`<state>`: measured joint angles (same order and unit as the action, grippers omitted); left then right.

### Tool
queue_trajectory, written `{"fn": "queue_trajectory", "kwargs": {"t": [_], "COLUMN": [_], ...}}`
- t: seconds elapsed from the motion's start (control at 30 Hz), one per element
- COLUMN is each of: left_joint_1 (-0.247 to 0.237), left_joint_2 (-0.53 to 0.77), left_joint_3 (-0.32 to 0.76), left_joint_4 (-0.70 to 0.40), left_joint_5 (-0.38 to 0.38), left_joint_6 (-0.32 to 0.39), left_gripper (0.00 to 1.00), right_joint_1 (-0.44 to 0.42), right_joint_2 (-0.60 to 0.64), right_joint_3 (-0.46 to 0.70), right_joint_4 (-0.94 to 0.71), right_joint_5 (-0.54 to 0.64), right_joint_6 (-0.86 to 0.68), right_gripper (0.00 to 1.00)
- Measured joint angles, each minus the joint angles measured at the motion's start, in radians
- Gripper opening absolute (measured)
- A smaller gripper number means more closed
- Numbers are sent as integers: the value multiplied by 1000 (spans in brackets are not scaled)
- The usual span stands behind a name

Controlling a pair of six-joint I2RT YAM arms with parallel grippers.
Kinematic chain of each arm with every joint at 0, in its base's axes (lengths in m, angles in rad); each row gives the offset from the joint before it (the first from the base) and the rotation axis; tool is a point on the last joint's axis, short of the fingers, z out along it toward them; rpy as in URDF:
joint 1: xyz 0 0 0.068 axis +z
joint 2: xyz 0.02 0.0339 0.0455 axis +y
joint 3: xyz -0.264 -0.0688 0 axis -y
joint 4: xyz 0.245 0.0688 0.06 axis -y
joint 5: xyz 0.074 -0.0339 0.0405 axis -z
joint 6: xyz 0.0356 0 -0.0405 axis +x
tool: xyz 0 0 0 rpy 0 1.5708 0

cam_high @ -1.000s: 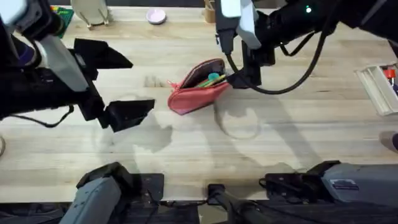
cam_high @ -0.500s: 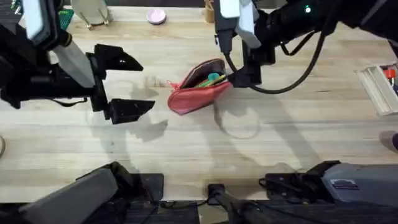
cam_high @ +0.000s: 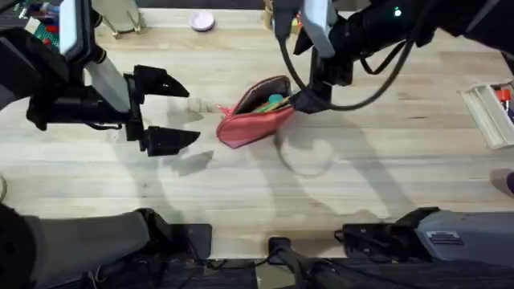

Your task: Unzip the bag, pick up the pens from the table one at a time and place them inside, then zip the bag closed.

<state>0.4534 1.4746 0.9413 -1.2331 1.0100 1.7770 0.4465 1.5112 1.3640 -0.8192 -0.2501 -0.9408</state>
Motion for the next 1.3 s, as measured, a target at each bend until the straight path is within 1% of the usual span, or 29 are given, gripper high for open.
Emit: {"fn": "queue_trajectory", "kwargs": {"t": [0.1,0.23,0.37,0.4,0.47,0.67,0.8,0.9,1.03,1.07,1.13,1.17,1.2,1.23,1.3], "left_joint_1": [0,0,0,0,0,0,0,0,0,0,0,0,0,0,0], "left_joint_2": [2,2,2,2,2,2,2,2,2,2,2,2,2,2,2], "left_joint_3": [0,0,0,0,0,0,0,0,0,0,0,0,0,0,0], "left_joint_4": [0,0,0,0,0,0,0,0,0,0,0,0,0,0,0], "left_joint_5": [0,0,0,0,0,0,0,0,0,0,0,0,0,0,0], "left_joint_6": [1,1,1,1,2,4,4,4,4,4,4,4,4,4,4], "left_gripper": [995,994,996,994,993,995,993,995,995,995,994,995,995,993,994], "right_joint_1": [0,0,10,26,46,91,105,116,145,163,180,198,207,236,251], "right_joint_2": [0,0,0,0,0,0,0,8,72,114,154,193,209,235,237], "right_joint_3": [0,0,0,7,28,142,174,207,311,358,396,431,444,459,460], "right_joint_4": [0,0,-2,-10,-13,-20,-32,-83,-167,-207,-238,-269,-276,-276,-274], "right_joint_5": [0,-1,-1,0,0,42,54,62,65,67,68,70,71,71,71], "right_joint_6": [144,391,565,619,659,749,794,828,852,858,861,864,865,867,867], "right_gripper": [998,996,996,996,996,996,996,996,996,996,996,996,996,996,996]}}
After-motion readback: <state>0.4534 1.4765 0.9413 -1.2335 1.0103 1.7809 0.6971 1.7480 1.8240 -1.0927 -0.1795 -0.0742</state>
